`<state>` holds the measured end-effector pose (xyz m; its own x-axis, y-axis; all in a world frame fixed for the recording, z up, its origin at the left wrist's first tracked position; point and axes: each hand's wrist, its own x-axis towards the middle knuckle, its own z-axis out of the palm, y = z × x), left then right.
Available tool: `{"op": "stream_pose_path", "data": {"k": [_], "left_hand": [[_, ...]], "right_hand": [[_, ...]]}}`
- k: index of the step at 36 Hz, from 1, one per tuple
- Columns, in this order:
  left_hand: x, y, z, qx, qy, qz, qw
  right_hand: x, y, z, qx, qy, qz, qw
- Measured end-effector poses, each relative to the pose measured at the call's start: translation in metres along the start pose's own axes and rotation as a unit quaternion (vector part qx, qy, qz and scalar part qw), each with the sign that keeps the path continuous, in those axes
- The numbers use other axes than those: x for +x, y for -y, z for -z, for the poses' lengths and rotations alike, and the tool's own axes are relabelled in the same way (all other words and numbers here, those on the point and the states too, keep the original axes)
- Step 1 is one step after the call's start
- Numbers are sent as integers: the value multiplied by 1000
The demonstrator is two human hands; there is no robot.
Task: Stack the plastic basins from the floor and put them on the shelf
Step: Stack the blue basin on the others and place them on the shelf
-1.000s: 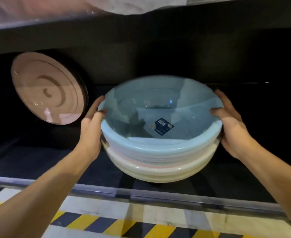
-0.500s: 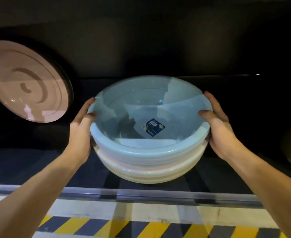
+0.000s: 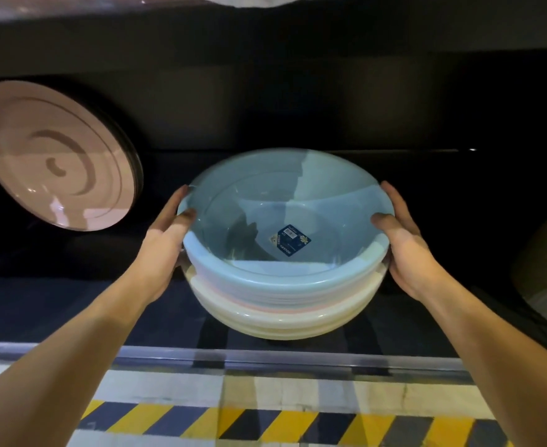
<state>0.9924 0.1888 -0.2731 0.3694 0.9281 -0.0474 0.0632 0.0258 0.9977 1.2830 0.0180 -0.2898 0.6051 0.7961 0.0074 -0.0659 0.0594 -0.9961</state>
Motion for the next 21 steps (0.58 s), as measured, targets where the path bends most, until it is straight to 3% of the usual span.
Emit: {"op": "stream_pose_path", "data": {"k": [5,9,14,17,21], "left_hand": [[-3,-6,1,35,-11,14,999],[-9,-23,10,178,-15,-12,984],[-41,-64,19,465,23,-53,883],[-81,-98,19,527,59,-65,845],[-156,-162,23,567,59,-112,814]], "right_hand": [[1,4,5,-68,6,-14,998],[-5,31,8,-239,14,-27,971],[-30,75,5,-479,9,-6,878],[-62,98,-4,-569,24,14,822],[-131,152,-20,-609,79,13,789]]}}
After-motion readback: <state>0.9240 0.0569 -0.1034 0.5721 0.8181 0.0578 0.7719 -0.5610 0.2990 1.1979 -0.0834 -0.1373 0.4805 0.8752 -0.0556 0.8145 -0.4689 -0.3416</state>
